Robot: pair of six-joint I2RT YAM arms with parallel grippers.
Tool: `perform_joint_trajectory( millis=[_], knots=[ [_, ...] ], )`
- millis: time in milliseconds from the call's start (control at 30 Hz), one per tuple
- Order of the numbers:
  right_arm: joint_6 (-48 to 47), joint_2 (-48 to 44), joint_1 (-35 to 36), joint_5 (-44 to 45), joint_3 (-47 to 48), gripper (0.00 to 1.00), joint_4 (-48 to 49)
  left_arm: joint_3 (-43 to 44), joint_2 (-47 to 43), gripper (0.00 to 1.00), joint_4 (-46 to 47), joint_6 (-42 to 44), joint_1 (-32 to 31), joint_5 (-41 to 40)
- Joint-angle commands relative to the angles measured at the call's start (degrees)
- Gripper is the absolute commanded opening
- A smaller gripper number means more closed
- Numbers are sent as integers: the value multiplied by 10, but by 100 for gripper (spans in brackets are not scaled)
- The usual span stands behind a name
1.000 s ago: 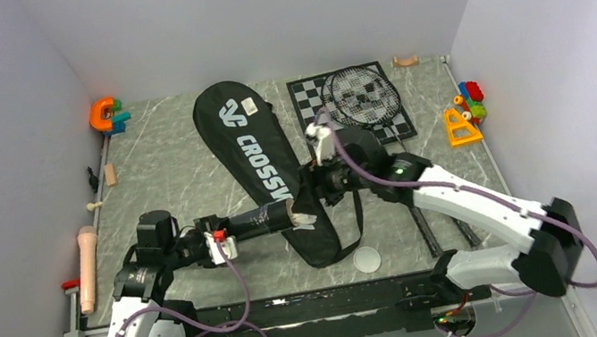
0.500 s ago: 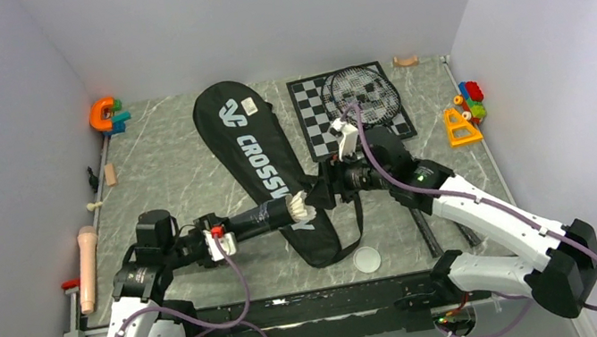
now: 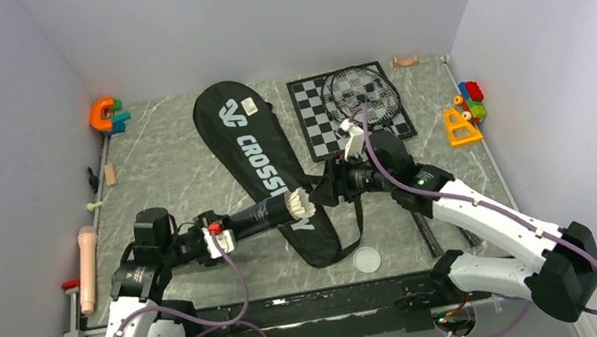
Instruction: Pack up the badminton gear
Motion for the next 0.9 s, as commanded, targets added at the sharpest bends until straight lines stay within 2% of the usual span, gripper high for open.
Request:
perform_joint_trajectory(
  millis=[0,267,567,633,767,867],
  knots=[
    [20,27,3,-15,8,63,60,26,-2,2,22,-4,-2,34],
    [28,64,38,-6,0,60,85,27,5,2,36,-14,-2,40],
    [27,142,91,32,32,59,108,41,22,2,51,-27,-4,53],
    [32,153,94,32,34,63,126,43,22,2,51,-28,-4,57],
    [44,175,97,19,41,76,162,43,23,2,54,-31,-5,58],
    [51,184,97,5,53,81,168,38,21,2,51,-27,-6,56]
  ],
)
